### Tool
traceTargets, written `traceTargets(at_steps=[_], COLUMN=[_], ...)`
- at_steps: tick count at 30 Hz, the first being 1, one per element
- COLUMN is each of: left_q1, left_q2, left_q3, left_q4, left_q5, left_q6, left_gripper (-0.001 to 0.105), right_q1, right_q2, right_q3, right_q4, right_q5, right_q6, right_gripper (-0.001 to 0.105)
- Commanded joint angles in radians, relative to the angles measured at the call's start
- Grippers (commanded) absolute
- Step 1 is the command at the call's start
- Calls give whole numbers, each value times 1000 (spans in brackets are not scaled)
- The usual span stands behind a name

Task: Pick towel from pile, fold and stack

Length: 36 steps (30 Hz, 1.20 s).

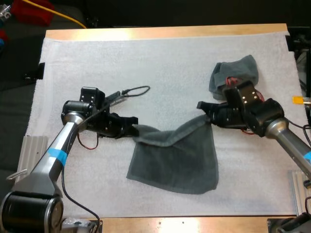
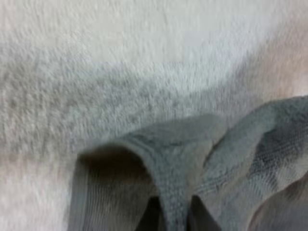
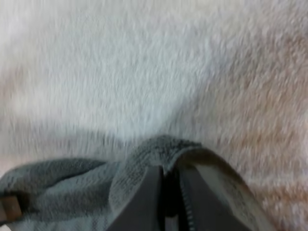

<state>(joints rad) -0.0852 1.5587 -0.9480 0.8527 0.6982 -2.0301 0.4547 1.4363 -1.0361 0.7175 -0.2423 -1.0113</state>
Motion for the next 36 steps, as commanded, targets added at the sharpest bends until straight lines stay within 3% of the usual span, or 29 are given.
traceTargets(at_steps=[1,6,11,22,25,29,33,36], left_q1=[5,13,13,13,14,31,61,92], left_q2=[4,43,86,139,139,139,139,139], left_q3=[-4,-4,-4,-6,-6,-6,-6,-6], left_q4=[-35,-138,-171,-267,-308,-370,-432,-467], left_q5=[22,66,74,79,89,125,192,247], left_q6=[-36,-130,-161,-266,-308,-425,-533,-614], left_gripper=[0,0,1,29,43,63,65,65], right_q1=[-12,-33,-33,-33,-33,-33,-33,-33], right_q2=[1,28,64,102,102,102,102,102], right_q3=[-3,-2,-2,37,61,70,70,70], right_q4=[-18,-46,-79,-208,-270,-313,-366,-405], right_q5=[-12,1,-1,36,48,67,61,43], right_q6=[14,48,72,187,241,274,276,276], right_gripper=[1,1,1,2,10,29,50,59])
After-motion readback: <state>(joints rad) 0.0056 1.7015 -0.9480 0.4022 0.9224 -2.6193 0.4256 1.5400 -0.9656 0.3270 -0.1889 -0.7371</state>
